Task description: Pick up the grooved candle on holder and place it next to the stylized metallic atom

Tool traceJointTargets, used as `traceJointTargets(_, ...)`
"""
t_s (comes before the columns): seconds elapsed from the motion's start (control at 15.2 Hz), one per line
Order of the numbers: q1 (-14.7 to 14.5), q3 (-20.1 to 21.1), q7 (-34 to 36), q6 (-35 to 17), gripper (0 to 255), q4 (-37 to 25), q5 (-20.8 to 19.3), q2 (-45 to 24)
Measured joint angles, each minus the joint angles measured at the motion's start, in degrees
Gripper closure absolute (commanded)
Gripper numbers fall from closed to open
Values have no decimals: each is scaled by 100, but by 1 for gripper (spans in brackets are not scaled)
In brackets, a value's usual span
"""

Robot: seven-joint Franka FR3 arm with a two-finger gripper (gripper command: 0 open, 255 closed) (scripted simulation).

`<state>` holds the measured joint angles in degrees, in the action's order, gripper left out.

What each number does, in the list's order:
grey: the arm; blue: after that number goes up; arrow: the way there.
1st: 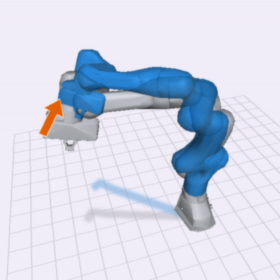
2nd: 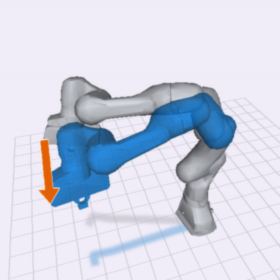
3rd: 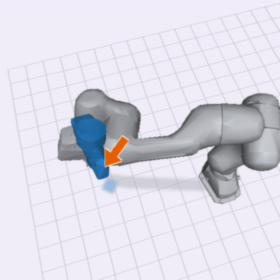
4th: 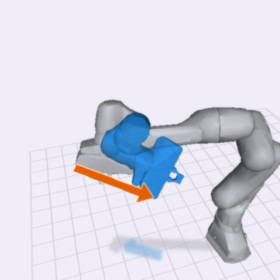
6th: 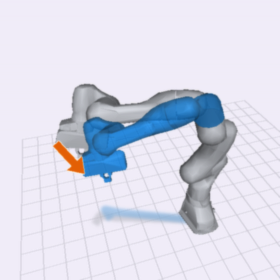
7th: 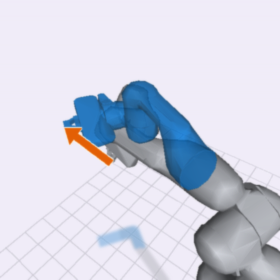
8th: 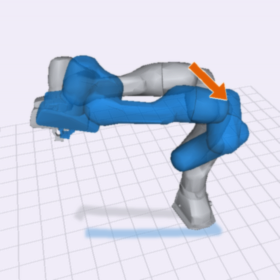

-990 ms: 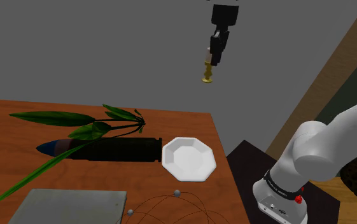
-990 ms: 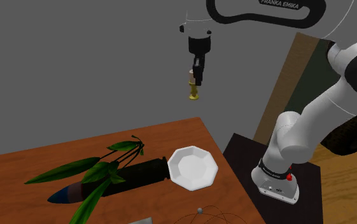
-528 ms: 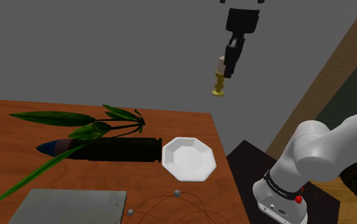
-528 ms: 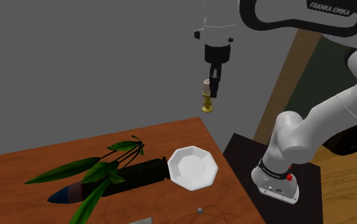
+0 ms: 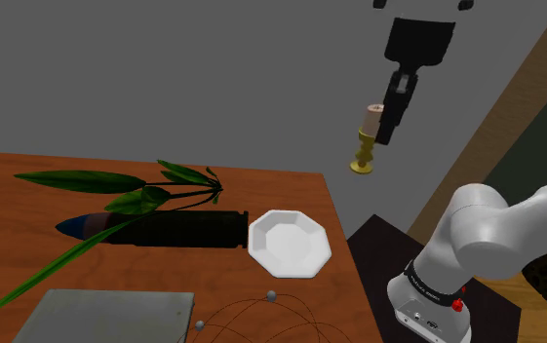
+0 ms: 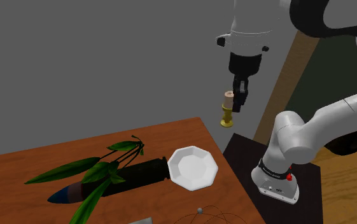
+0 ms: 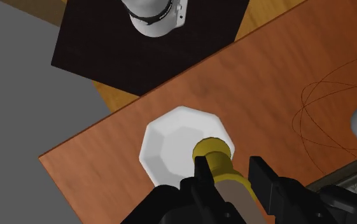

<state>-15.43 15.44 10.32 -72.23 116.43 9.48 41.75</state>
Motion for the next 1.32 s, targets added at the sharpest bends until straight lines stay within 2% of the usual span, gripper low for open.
traceJointTargets(0.73,-360,994,1349,557,255,68,1096,889)
traceJointTargets(1.32,-457,1923,2596,888,255,-476,2083,1123)
